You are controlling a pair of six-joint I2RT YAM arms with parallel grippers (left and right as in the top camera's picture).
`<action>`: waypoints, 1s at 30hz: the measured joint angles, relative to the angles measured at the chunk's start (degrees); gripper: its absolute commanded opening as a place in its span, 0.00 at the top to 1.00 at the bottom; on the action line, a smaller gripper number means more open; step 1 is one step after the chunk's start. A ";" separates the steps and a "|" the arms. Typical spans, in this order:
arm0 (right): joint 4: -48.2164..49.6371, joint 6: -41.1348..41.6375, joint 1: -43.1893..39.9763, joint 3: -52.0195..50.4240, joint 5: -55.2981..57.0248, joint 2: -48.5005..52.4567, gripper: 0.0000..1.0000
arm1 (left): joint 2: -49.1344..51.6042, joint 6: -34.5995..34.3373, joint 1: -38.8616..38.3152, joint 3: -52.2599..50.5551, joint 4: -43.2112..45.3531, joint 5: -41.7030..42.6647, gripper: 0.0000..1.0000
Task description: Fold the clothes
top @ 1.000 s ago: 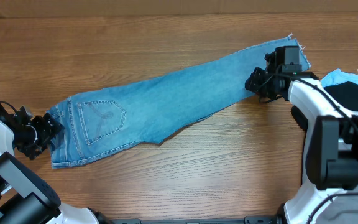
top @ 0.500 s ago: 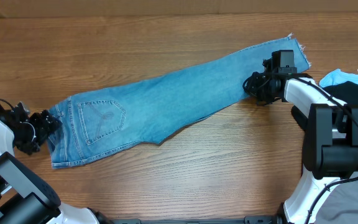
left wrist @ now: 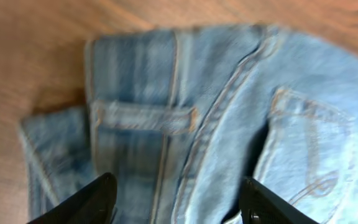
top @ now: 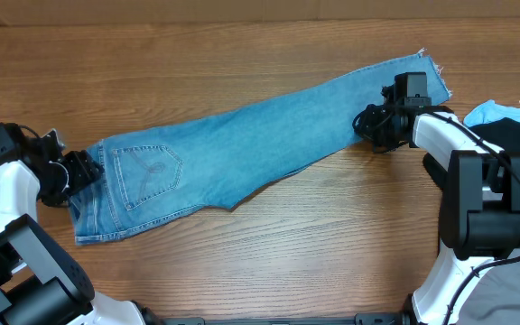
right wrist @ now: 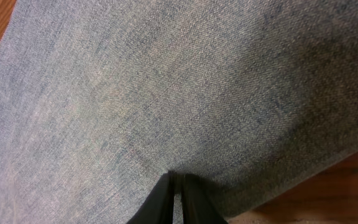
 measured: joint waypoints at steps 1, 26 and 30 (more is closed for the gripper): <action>-0.02 0.02 0.00 0.00 -0.09 0.00 0.90 | 0.00 -0.11 0.02 0.00 -1.31 -0.85 0.34; -1.20 0.02 -0.02 0.24 -0.96 0.09 0.90 | 3.72 -0.50 0.79 -5.22 1.33 -1.53 0.91; -1.46 0.04 -0.02 0.33 -1.03 0.13 0.90 | 3.74 0.24 0.90 -4.70 -2.93 0.35 0.96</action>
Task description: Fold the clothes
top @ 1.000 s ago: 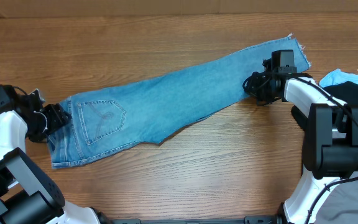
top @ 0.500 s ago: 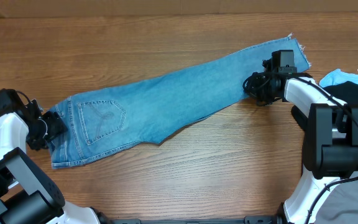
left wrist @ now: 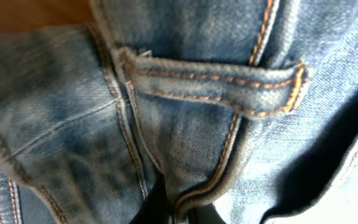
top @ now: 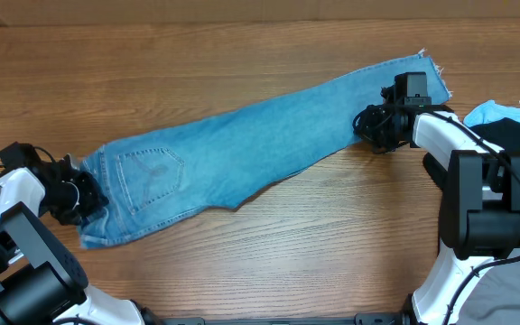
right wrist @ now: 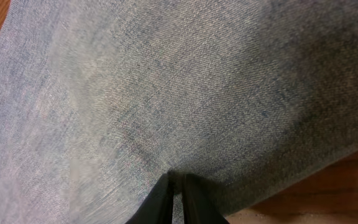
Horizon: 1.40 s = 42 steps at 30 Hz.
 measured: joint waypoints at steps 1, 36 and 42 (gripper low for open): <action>-0.02 -0.02 0.00 0.00 0.00 0.00 0.90 | 0.00 0.07 0.02 0.46 -2.01 0.17 0.96; -2.29 -0.04 0.02 0.31 -0.57 0.00 0.89 | -0.20 -3.85 1.86 12.59 -36.13 -9.66 0.96; -2.58 -0.02 0.24 0.33 -0.59 0.00 0.89 | -0.20 -5.03 1.86 12.59 -37.90 -11.21 0.96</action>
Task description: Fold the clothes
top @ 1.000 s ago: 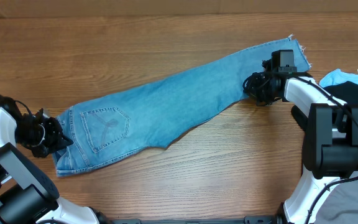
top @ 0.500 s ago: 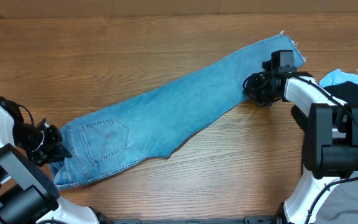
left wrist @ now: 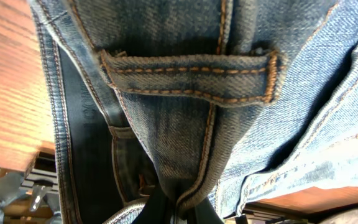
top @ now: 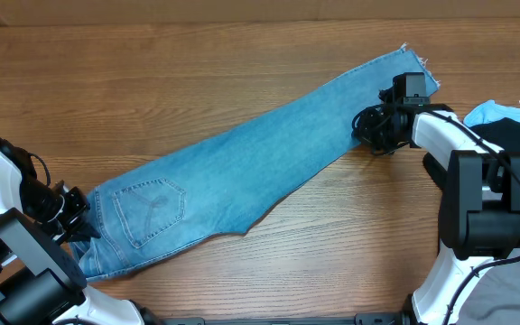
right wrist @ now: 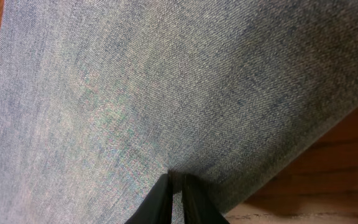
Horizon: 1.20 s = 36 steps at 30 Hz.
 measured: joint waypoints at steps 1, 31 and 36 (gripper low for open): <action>-0.04 -0.02 0.00 0.00 -0.02 0.00 0.89 | 0.00 -0.31 0.00 0.00 -0.07 -0.35 0.96; -0.90 0.02 0.33 0.26 -1.05 0.00 0.83 | -8.02 -12.00 9.81 -15.15 26.51 -9.49 0.88; -1.05 0.02 0.37 0.33 -0.98 0.00 0.82 | -8.02 -12.00 10.25 -16.72 32.76 -7.96 0.85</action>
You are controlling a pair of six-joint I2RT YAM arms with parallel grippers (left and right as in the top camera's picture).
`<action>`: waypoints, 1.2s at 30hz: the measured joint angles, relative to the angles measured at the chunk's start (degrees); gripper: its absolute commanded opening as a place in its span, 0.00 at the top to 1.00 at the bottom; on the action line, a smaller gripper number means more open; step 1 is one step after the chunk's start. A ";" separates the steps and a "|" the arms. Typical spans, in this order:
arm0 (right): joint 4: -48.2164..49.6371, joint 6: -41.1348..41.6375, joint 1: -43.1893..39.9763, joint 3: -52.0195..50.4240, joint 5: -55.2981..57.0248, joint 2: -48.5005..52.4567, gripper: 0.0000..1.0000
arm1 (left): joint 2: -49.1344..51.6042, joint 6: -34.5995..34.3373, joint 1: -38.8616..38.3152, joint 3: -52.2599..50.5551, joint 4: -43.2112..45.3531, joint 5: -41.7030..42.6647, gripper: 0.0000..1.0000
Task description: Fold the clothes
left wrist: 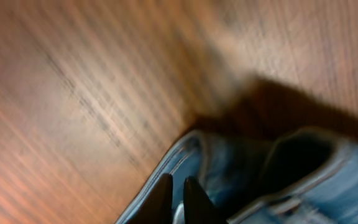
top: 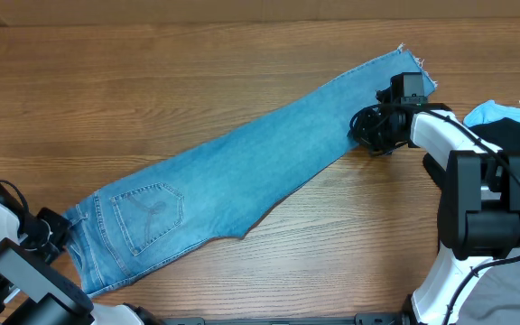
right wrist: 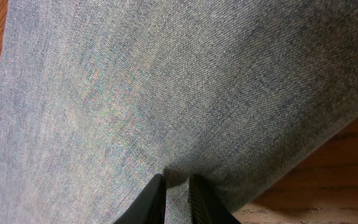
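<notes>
Blue jeans (top: 242,171) lie flat and stretched on a slant, waist at the lower left, hem at the upper right. My left gripper (top: 57,230) is at the waist's outer corner. In the blurred left wrist view its fingers (left wrist: 176,186) stand nearly together on the waistband edge (left wrist: 241,180). My right gripper (top: 361,126) sits on the leg near the hem. In the right wrist view its fingers (right wrist: 176,183) are slightly parted, with a small ridge of denim (right wrist: 166,74) between them.
A heap of other clothes lies at the right edge: a light blue piece (top: 499,110), a black one and grey cloth. The wooden table (top: 197,63) runs bare behind the jeans. The waist lies close to the front edge.
My left gripper has moved further down and left with the waist, which now lies nearer the front edge. The right gripper's fingers, then pressed together on the leg, now stand slightly apart.
At first my left gripper stood open over the waistband while the right pinched the leg near the hem. Then the left was shut on the waistband. Later the waist lay further toward the front left, and now the jeans lie straighter and flatter.
</notes>
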 measured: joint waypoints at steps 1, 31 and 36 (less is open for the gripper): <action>-0.02 0.00 0.00 0.02 -0.02 0.00 0.82 | 0.00 -0.02 0.00 -0.13 0.94 0.15 0.84; -2.08 2.16 0.00 0.02 -3.06 0.02 0.82 | -0.22 -0.22 4.11 0.96 16.90 13.84 0.92; -2.03 2.54 -0.22 -0.04 -4.00 0.11 0.82 | -0.22 -0.04 4.70 2.03 19.61 15.23 0.40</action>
